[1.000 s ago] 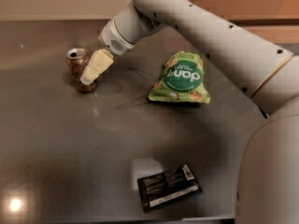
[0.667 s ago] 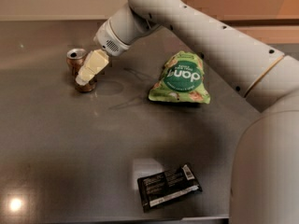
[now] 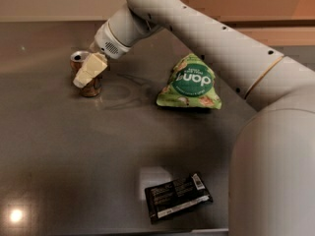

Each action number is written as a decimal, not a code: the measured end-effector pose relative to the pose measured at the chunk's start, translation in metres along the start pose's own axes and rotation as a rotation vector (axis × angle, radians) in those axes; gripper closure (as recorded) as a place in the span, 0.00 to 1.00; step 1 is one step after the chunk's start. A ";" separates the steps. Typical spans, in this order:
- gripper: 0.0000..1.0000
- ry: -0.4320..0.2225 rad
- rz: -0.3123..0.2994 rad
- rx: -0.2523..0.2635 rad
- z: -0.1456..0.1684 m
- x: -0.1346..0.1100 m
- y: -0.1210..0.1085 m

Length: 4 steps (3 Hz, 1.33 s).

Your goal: Pick orange can

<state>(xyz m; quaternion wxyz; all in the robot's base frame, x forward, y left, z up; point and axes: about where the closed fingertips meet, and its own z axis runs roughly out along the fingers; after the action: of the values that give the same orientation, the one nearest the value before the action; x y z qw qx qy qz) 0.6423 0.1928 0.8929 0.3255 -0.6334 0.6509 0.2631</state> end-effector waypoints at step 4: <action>1.00 -0.025 -0.070 -0.021 -0.070 -0.025 0.024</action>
Offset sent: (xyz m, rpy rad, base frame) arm -0.0071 -0.0107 0.0337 0.0240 -0.0228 0.0177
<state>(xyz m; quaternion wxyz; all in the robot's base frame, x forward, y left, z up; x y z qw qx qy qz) 0.6115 0.1581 0.9555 0.3360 -0.6557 0.6214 0.2664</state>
